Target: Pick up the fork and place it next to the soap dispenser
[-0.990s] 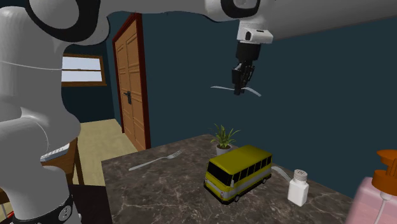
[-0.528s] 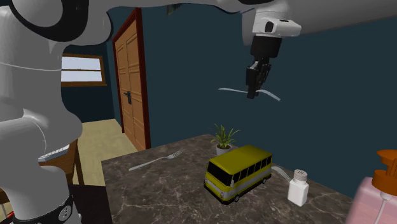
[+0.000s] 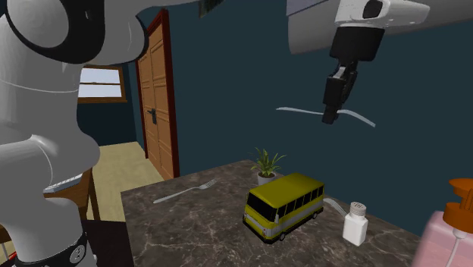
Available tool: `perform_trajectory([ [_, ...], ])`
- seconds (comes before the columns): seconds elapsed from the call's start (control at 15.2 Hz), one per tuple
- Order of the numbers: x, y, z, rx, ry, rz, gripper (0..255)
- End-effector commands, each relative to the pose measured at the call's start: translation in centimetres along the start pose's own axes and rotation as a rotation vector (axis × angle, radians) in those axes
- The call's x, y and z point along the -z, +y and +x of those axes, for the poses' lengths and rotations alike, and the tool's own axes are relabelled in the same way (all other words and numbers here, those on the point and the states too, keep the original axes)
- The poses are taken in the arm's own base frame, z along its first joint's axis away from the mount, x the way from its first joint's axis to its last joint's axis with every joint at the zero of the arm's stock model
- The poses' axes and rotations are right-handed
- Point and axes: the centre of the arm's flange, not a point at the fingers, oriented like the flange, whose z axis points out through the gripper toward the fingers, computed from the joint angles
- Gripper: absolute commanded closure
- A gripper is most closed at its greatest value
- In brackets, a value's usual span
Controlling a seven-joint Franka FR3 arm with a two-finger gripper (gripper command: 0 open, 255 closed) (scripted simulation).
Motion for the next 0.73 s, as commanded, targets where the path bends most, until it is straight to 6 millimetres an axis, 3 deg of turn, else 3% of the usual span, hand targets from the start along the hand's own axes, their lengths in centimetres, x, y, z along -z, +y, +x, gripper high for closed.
perform_trajectory([
  [0.0,-0.2,0.8,1.1,0.001,0.000,0.000,255],
  [0.66,-5.3,1.5,2.3,0.001,0.000,0.000,255],
])
